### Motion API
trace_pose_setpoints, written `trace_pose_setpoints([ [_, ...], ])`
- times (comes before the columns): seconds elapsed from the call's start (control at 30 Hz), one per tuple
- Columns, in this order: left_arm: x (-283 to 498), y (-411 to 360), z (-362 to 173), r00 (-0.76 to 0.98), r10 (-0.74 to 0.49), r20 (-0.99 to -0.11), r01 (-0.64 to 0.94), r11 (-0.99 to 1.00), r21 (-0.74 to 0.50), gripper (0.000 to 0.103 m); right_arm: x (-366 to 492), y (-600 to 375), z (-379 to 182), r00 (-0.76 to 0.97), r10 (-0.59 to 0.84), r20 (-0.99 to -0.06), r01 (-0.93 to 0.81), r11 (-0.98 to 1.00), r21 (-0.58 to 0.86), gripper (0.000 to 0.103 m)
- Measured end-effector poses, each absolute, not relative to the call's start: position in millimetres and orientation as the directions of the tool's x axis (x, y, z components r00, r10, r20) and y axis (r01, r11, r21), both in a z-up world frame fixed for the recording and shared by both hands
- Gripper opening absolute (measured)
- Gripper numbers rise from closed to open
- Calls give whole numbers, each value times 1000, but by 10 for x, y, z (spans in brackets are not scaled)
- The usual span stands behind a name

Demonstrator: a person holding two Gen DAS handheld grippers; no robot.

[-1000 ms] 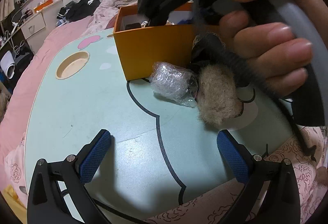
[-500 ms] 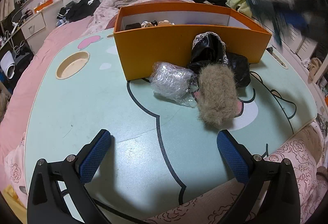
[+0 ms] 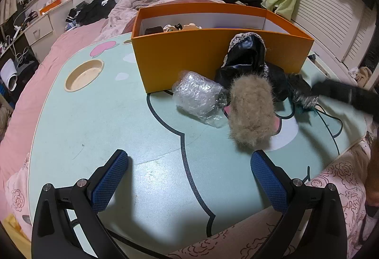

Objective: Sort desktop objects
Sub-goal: 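Grasp the green toy car in the box with the right gripper, place it on the table, then grasp the figurine in the box with the left gripper, lay it on the table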

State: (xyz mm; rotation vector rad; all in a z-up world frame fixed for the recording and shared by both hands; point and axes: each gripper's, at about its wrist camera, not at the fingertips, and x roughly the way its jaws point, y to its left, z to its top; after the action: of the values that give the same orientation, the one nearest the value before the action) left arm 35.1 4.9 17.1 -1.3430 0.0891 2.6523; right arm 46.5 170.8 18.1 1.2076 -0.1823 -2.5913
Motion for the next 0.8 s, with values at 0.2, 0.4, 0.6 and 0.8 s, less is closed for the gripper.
trace_pose_setpoints([
  [0.2, 369, 61, 184, -581, 117, -805, -175, -984, -17, 103, 487, 1625, -59, -587, -151, -795, 180, -982, 53, 103],
  [0.4, 373, 68, 198, -582, 116, -805, -174, -985, -16, 103, 490, 1608, -135, -601, -111, -791, 186, -983, -3, 103],
  [0.6, 380, 62, 198, -583, 114, -804, -170, -985, -16, 103, 501, 1621, -132, -602, -111, -791, 186, -983, -4, 103],
  [0.8, 400, 17, 253, -586, 108, -803, -146, -989, -27, 96, 513, 1633, -112, -603, -112, -790, 186, -983, -3, 103],
])
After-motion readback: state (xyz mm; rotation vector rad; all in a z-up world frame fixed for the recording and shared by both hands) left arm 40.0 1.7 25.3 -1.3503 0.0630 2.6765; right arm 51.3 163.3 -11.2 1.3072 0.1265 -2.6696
